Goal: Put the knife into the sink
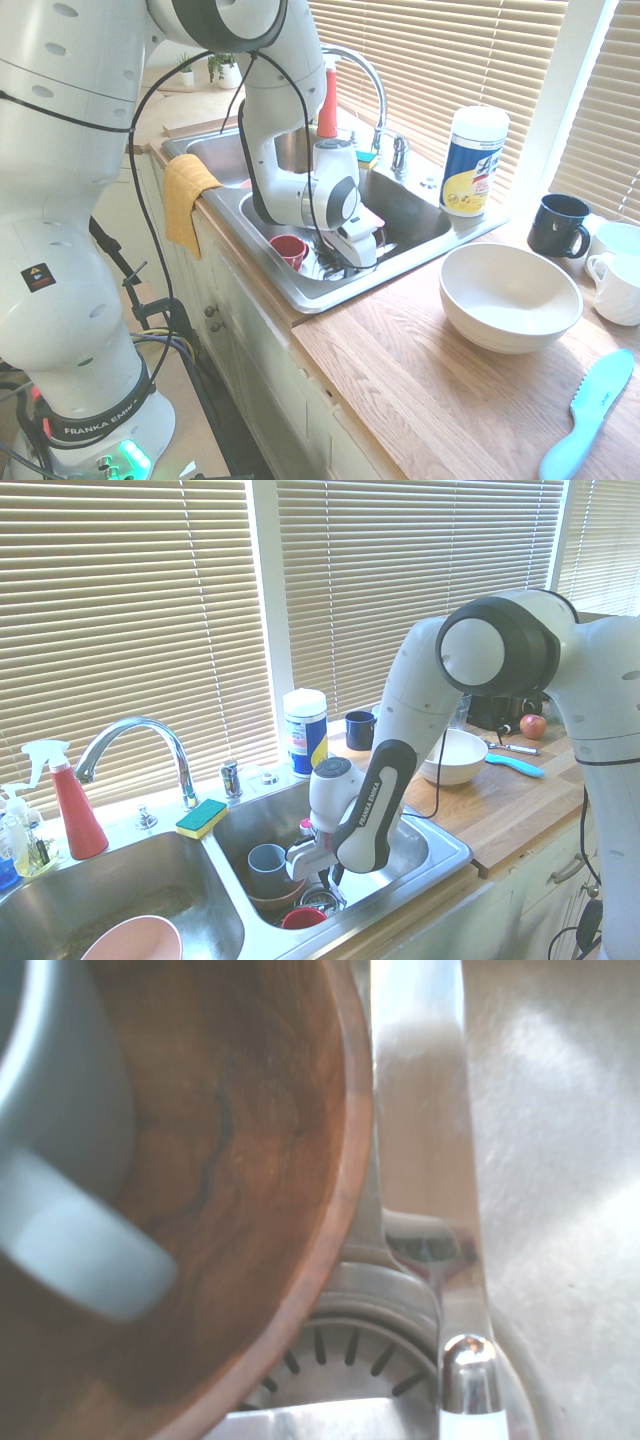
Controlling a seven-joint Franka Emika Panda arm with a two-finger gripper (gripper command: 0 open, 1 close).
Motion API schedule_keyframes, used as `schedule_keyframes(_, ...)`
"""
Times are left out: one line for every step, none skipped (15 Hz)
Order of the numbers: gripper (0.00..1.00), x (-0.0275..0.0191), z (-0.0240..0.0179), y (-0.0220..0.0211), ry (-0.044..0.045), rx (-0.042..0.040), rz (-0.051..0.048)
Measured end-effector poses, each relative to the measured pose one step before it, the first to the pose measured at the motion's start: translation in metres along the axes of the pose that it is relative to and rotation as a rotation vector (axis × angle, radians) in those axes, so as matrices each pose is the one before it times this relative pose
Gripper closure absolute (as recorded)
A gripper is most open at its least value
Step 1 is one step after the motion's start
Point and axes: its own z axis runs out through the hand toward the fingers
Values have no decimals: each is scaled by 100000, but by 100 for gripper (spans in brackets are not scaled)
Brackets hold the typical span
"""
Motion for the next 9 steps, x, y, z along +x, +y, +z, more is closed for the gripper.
schedule_keyframes(0,-52,497,-33,-328,-46,18)
schedule_keyframes(0,-77,335,56,-315,-226,117)
schedule_keyframes(0,-32,186,49,-156,-180,229)
schedule_keyframes(0,19,66,44,-21,-120,250)
schedule_keyframes(0,29,0,9,31,-5,104)
schedule_keyframes(0,29,-7,-1,37,54,53)
schedule_keyframes(0,23,-14,-8,33,171,38)
schedule_keyframes(0,23,-13,-8,37,158,38)
schedule_keyframes(0,53,-9,10,55,112,89)
